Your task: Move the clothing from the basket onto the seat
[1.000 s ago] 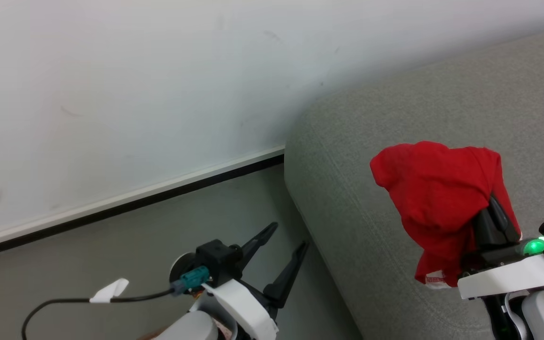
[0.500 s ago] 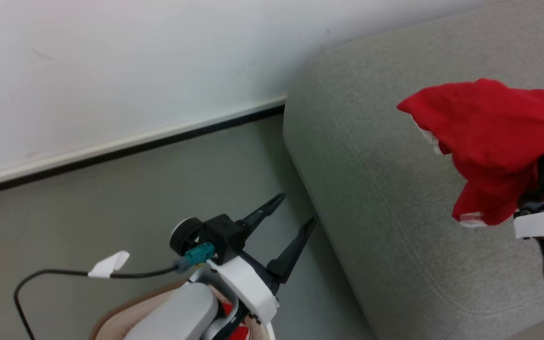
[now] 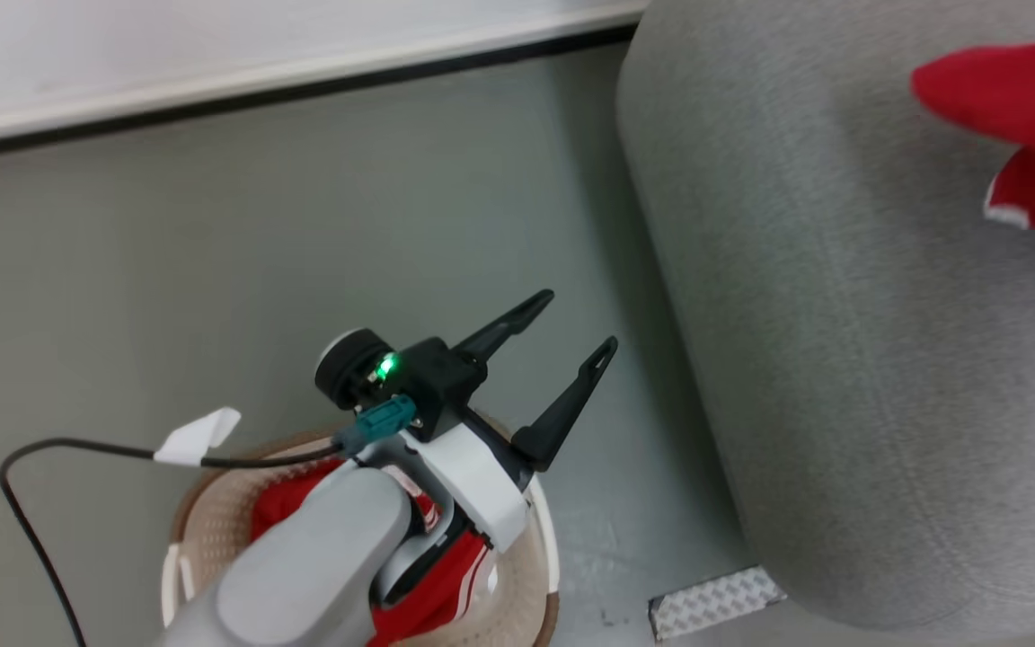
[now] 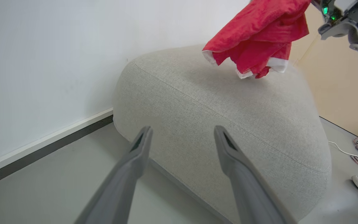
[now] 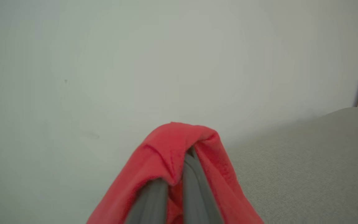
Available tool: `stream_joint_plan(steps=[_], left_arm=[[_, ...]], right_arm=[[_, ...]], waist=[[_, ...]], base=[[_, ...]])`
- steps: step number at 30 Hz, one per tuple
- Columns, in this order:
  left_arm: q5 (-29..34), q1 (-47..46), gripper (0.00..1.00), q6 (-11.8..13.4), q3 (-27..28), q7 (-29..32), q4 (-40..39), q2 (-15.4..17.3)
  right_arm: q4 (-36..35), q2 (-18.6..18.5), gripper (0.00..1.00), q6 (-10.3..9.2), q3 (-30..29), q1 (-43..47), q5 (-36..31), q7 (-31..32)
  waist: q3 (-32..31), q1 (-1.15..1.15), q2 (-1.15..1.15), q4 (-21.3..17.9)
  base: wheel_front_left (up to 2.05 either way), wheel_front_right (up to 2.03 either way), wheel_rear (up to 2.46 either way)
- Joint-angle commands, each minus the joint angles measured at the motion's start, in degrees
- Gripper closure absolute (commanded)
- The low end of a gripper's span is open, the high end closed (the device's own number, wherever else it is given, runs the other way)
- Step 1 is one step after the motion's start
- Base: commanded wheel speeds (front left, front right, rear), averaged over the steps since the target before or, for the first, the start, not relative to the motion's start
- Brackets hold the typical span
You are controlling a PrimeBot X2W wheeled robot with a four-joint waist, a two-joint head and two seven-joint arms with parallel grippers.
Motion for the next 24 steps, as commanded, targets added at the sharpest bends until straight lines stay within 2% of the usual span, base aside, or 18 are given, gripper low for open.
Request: stream_joint_plan(steps=[1, 8, 14, 17, 18, 20, 21, 22, 24], left_arm=[[0.81, -1.05, 0.0, 0.24, 0.22, 0.16, -0.39, 0.62], [1.32, -2.58, 0.0, 0.9, 0.67, 0.42, -1.81, 1.64], [1.15, -3.03, 0.0, 1.11, 0.76, 0.06, -1.79, 1.57], [0.83, -3.19, 0.0, 1.2, 0.9, -0.21, -1.44, 1.54], [0.68, -3.13, 0.0, 1.21, 0.92, -0.37, -1.24, 1.52], [0.43, -2.92, 0.0, 1.22, 1.02, -0.62, -0.88, 1.47], [0.29, -2.82, 0.0, 1.24, 1.02, -0.67, -0.74, 1.42], [0.24, -2.65, 0.0, 1.28, 1.03, -0.8, -0.55, 1.36], [-0.06, -2.34, 0.0, 1.22, 0.97, -1.11, -0.25, 1.03]], right_arm=[[1.15, -0.97, 1.0, 0.18, -0.68, -1.88, -0.17, 0.04], [8.63, -3.88, 1.0, 0.18, -2.27, -7.33, -1.5, 0.05], [18.18, -6.35, 1.0, 0.17, 3.04, -10.72, -1.0, 0.37], [22.86, -7.52, 1.0, 0.16, 6.8, -12.56, -0.12, 2.5], [24.29, -7.72, 0.97, 0.15, 8.01, -12.96, 0.39, 3.84], [25.92, -8.26, 0.56, 0.13, 10.59, -13.85, 1.34, 6.09], [26.47, -8.68, 0.23, 0.12, 11.8, -14.2, 1.78, 7.12], [26.95, -8.77, 0.0, 0.12, 13.08, -14.33, 2.34, 8.19], [27.61, -9.12, 0.0, 0.12, 15.46, -14.31, 3.52, 10.57]], waist=[[3.7, -0.02, 0.0, 2.65], [7.79, -0.02, 0.0, 4.42], [8.53, -0.02, 0.0, 4.9], [8.36, -0.02, 0.0, 4.97], [8.1, -0.02, 0.0, 4.94], [7.53, -0.02, 0.0, 4.81], [7.24, -0.02, 0.0, 4.74], [6.83, -0.02, 0.0, 4.64], [6.1, -0.02, 0.0, 4.48]], base=[[0.0, 0.0, 0.0], [0.0, 0.0, 0.0], [0.0, 0.0, 0.0], [0.0, 0.0, 0.0], [0.0, 0.0, 0.0], [0.0, 0.0, 0.0], [0.0, 0.0, 0.0], [0.0, 0.0, 0.0], [0.0, 0.0, 0.0]])
